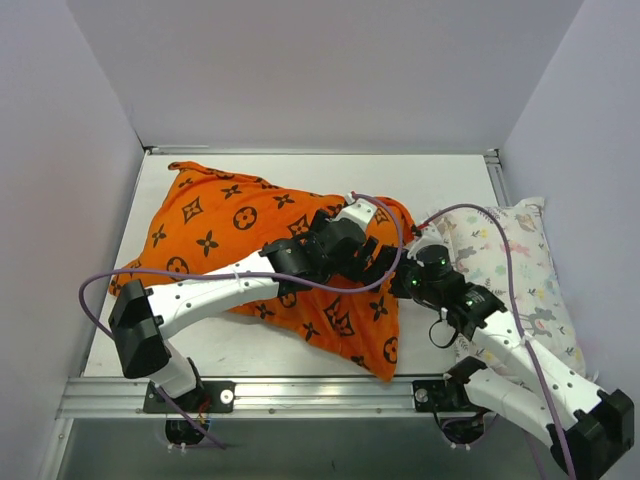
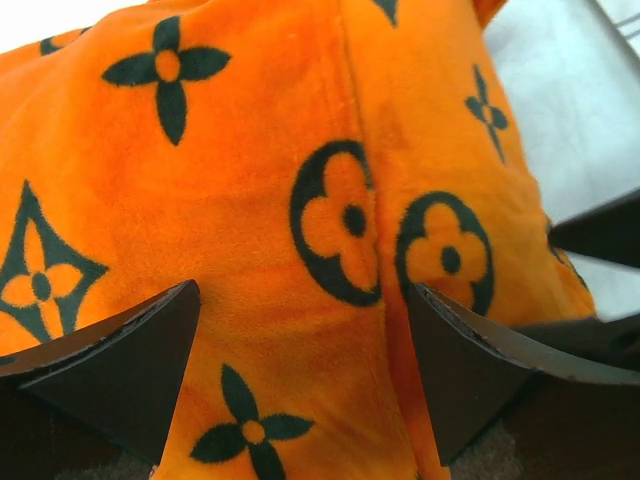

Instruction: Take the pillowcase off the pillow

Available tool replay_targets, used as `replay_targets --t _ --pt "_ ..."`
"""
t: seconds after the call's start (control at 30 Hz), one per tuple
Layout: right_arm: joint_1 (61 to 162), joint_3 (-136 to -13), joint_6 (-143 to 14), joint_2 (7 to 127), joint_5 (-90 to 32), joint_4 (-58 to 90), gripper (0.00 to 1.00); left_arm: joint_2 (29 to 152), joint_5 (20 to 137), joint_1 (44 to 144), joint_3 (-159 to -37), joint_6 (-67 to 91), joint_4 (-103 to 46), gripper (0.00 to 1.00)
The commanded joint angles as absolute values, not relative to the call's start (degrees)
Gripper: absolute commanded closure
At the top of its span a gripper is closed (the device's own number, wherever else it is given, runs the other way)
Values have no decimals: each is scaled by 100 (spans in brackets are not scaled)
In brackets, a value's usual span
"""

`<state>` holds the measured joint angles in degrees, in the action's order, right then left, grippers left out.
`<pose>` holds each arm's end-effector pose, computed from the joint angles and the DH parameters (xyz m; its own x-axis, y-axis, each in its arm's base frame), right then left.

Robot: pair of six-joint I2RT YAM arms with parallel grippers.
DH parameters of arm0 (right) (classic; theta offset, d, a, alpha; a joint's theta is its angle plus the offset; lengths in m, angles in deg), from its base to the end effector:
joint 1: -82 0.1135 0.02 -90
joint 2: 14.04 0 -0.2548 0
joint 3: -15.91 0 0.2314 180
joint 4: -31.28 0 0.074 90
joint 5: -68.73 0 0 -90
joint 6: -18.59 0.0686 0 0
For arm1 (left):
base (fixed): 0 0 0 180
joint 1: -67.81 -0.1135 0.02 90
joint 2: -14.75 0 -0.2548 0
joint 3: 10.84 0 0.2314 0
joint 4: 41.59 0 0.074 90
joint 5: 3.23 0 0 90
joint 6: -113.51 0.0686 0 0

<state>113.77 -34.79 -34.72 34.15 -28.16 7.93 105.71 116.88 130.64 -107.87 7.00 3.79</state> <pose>0.1777 0.1197 0.2630 -0.6118 0.3188 -0.7239 -0.3149 0.7414 0.5926 0.1939 -0.3024 0.3083 -0.4457 0.3300 -0.8321 0.4857 0.8700 0.0848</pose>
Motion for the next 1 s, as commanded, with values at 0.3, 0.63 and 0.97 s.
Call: replay_targets --t 0.3,0.63,0.97 --pt "11566 -2716 -3001 4221 -2848 2952 79 10686 12289 13065 -10761 391 218 42" --pt "11540 -2883 -3124 3915 -1539 1845 100 10528 13113 12750 -11148 278 1261 100" --pt "10644 -2470 -3027 3571 -1608 1396 100 9412 13310 11001 -9901 -540 1581 100"
